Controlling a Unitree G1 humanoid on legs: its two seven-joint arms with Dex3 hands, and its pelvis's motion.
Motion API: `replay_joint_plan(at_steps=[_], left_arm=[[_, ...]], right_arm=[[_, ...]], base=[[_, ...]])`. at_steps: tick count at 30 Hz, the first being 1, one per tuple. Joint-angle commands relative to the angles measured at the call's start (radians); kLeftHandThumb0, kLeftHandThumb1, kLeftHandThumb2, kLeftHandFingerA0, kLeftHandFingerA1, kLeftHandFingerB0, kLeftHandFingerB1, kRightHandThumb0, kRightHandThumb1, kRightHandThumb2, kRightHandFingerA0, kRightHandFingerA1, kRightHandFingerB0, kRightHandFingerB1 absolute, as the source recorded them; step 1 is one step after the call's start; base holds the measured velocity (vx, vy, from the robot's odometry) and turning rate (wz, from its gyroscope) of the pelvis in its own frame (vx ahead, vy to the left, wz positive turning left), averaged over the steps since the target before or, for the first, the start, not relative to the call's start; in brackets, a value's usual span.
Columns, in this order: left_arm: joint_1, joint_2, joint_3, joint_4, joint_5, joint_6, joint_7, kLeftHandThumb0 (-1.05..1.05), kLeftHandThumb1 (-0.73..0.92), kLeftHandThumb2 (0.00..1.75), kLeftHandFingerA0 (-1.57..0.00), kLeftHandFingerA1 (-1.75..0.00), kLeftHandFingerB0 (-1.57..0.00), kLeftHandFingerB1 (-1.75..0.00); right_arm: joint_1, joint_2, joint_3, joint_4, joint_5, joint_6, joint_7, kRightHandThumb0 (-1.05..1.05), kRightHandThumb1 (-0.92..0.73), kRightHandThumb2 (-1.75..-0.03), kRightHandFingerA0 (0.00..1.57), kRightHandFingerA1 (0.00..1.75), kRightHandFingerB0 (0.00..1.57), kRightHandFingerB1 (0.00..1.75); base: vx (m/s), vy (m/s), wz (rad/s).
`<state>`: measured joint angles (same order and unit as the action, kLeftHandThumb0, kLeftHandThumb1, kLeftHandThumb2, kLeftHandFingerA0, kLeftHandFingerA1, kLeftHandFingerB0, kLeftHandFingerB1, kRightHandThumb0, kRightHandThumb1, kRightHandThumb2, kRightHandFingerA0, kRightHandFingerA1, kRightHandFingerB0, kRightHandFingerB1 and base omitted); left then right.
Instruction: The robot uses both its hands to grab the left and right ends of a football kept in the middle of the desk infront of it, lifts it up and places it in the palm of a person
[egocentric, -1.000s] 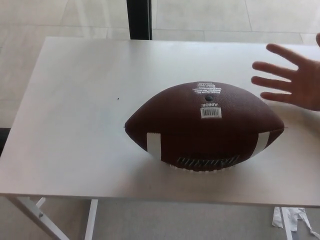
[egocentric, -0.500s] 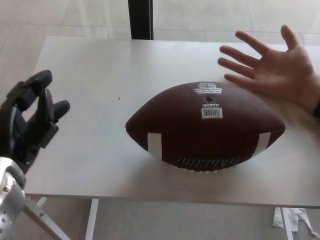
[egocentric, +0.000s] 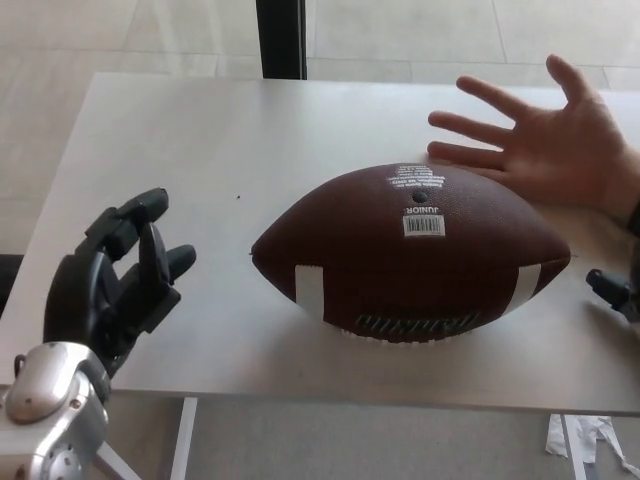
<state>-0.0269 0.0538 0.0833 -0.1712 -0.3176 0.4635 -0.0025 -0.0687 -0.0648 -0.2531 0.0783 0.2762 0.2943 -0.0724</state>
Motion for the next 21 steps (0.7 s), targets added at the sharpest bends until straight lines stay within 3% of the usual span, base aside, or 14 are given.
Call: replay_joint_plan(at_steps=[1, 2, 3, 4, 5, 8, 9, 12, 13, 17, 18, 19, 20, 21], left_arm=[[-0.011, -0.019, -0.043, 0.019, 0.057, -0.018, 0.012, -0.67, 0.92, 0.85, -0.27, -0.60, -0.15, -0.42], [-0.014, -0.023, -0.052, 0.019, 0.064, -0.015, 0.017, -0.67, 0.92, 0.86, -0.25, -0.58, -0.14, -0.42], [-0.016, -0.026, -0.060, 0.019, 0.069, -0.012, 0.019, -0.67, 0.92, 0.87, -0.23, -0.56, -0.12, -0.41], [-0.020, -0.027, -0.070, 0.025, 0.078, -0.013, 0.017, -0.67, 0.92, 0.88, -0.22, -0.55, -0.11, -0.40], [-0.025, -0.029, -0.072, 0.040, 0.079, -0.019, 0.015, -0.68, 0.92, 0.88, -0.22, -0.55, -0.11, -0.41], [-0.035, -0.040, -0.068, 0.066, 0.076, -0.026, 0.014, -0.70, 0.92, 0.87, -0.21, -0.54, -0.12, -0.40], [-0.038, -0.048, -0.067, 0.069, 0.078, -0.023, 0.021, -0.70, 0.92, 0.86, -0.22, -0.52, -0.15, -0.40], [-0.040, -0.068, -0.073, 0.091, 0.084, -0.040, 0.021, -0.71, 0.92, 0.88, -0.22, -0.55, -0.15, -0.41], [-0.041, -0.070, -0.075, 0.098, 0.087, -0.048, 0.018, -0.71, 0.92, 0.88, -0.23, -0.57, -0.15, -0.41], [-0.033, -0.104, -0.075, 0.118, 0.086, -0.052, 0.029, -0.72, 0.92, 0.87, -0.22, -0.55, -0.14, -0.39], [-0.031, -0.123, -0.074, 0.137, 0.088, -0.061, 0.037, -0.72, 0.92, 0.86, -0.22, -0.55, -0.14, -0.39], [-0.032, -0.128, -0.074, 0.143, 0.090, -0.065, 0.037, -0.72, 0.92, 0.86, -0.22, -0.55, -0.14, -0.39], [-0.032, -0.139, -0.078, 0.159, 0.092, -0.074, 0.034, -0.71, 0.92, 0.89, -0.20, -0.54, -0.12, -0.40], [-0.034, -0.151, -0.085, 0.171, 0.099, -0.079, 0.041, -0.70, 0.92, 0.90, -0.21, -0.53, -0.12, -0.39]], right_arm=[[-0.010, 0.005, 0.029, 0.013, -0.046, -0.021, -0.010, -0.92, -0.69, -1.07, 0.63, 0.64, 0.36, 0.48], [-0.013, 0.006, 0.033, 0.013, -0.049, -0.020, -0.012, -0.86, -0.82, -0.65, 0.66, 0.54, 0.43, 0.34], [-0.019, 0.009, 0.033, 0.017, -0.050, -0.022, -0.016, -0.91, -0.69, -1.08, 0.64, 0.63, 0.37, 0.48], [-0.028, 0.013, 0.029, 0.023, -0.046, -0.020, -0.021, -0.87, -0.81, -0.65, 0.70, 0.56, 0.44, 0.34], [-0.037, 0.015, 0.029, 0.030, -0.049, -0.018, -0.027, -0.93, -0.70, -1.08, 0.67, 0.64, 0.40, 0.49], [-0.055, 0.011, 0.037, 0.045, -0.072, -0.024, -0.035, -0.88, -0.85, -0.66, 0.71, 0.57, 0.47, 0.35], [-0.062, 0.011, 0.036, 0.048, -0.076, -0.024, -0.038, -0.93, -0.73, -1.12, 0.67, 0.63, 0.40, 0.48], [-0.086, -0.001, 0.039, 0.070, -0.093, -0.037, -0.038, -0.93, -0.75, -1.13, 0.66, 0.63, 0.39, 0.48], [-0.093, -0.005, 0.042, 0.073, -0.102, -0.030, -0.045, -0.91, -0.89, -0.68, 0.70, 0.55, 0.46, 0.35], [-0.117, 0.002, 0.040, 0.091, -0.114, -0.030, -0.065, -0.92, -0.91, -0.68, 0.70, 0.57, 0.46, 0.35], [-0.118, 0.006, 0.042, 0.096, -0.110, -0.030, -0.058, -0.95, -0.76, -1.17, 0.65, 0.65, 0.37, 0.49], [-0.119, 0.005, 0.041, 0.097, -0.111, -0.030, -0.057, -0.95, -0.76, -1.17, 0.65, 0.65, 0.37, 0.49], [-0.115, 0.011, 0.044, 0.102, -0.111, -0.044, -0.054, -0.91, -0.92, -0.69, 0.68, 0.56, 0.44, 0.34], [-0.114, 0.021, 0.046, 0.103, -0.111, -0.050, -0.058, -0.90, -0.92, -0.69, 0.68, 0.55, 0.45, 0.34]], base=[[0.00, 0.000, 0.00], [0.00, 0.000, 0.00], [0.00, 0.000, 0.00], [0.00, 0.000, 0.00], [0.00, 0.000, 0.00], [0.00, 0.000, 0.00], [0.00, 0.000, 0.00], [0.00, 0.000, 0.00], [0.00, 0.000, 0.00], [0.00, 0.000, 0.00], [0.00, 0.000, 0.00], [0.00, 0.000, 0.00], [0.00, 0.000, 0.00], [0.00, 0.000, 0.00]])
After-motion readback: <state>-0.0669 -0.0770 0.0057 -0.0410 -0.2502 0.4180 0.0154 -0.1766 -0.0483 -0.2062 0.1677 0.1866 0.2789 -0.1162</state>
